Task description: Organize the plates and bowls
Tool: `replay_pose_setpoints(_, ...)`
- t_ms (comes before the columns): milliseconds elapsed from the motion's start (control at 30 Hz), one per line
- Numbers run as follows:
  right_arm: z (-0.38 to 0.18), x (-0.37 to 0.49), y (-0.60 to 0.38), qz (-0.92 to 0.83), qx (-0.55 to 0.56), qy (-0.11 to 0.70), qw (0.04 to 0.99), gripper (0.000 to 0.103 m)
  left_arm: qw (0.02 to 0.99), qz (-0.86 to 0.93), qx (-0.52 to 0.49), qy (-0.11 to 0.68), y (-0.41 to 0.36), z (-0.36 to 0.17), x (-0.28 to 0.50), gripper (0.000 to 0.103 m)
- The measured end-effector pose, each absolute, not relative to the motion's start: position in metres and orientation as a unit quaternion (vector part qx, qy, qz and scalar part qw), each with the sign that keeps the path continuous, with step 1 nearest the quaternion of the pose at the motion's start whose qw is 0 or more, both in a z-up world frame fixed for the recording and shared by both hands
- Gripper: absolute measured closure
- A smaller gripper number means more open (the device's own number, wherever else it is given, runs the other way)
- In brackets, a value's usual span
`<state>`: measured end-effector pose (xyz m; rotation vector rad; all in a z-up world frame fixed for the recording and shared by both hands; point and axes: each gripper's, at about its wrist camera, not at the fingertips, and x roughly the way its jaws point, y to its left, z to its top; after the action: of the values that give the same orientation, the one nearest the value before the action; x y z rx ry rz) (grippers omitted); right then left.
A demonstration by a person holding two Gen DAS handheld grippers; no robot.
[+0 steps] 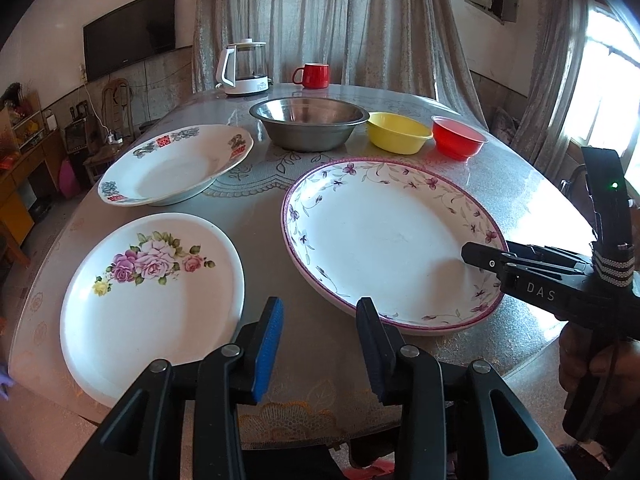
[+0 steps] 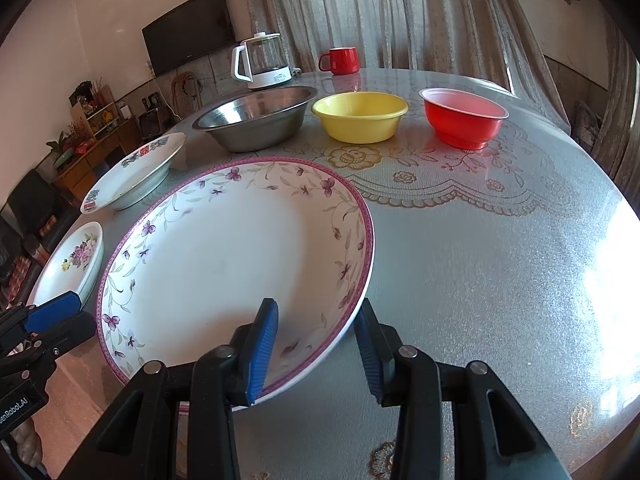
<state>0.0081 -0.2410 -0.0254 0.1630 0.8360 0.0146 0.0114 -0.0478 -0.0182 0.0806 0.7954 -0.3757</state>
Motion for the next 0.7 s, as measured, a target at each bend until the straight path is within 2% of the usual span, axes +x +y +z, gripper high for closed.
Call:
replay_pose_setpoints(400, -0.025, 0.006, -0.237, 0.004, 0.064, 0.403, 0.913, 0.062, 0.887, -0.197, 0.021, 0.417, -0.046, -0.031, 0.015, 0.068)
replay_pose_setpoints(500, -0.025, 0.006, -0.237, 0.000, 0.061, 0.401, 0.914, 0.064, 0.883, -0.201, 0.016, 0.424, -0.046, -0.034, 0.018, 0.069)
replay_pose_setpoints(600, -0.025, 0.007, -0.238, 0.001, 0.060, 0.399, 0.915, 0.066, 0.883, -0.209, 0.025, 0.419, -0.050, -0.033, 0.015, 0.079)
replay_pose_setpoints(700, -0.024, 0.008, -0.243, 0.001, 0.072, 0.402, 0.913, 0.070, 0.880, -0.211, 0.023, 0.424, -0.051, -0.035, 0.017, 0.080)
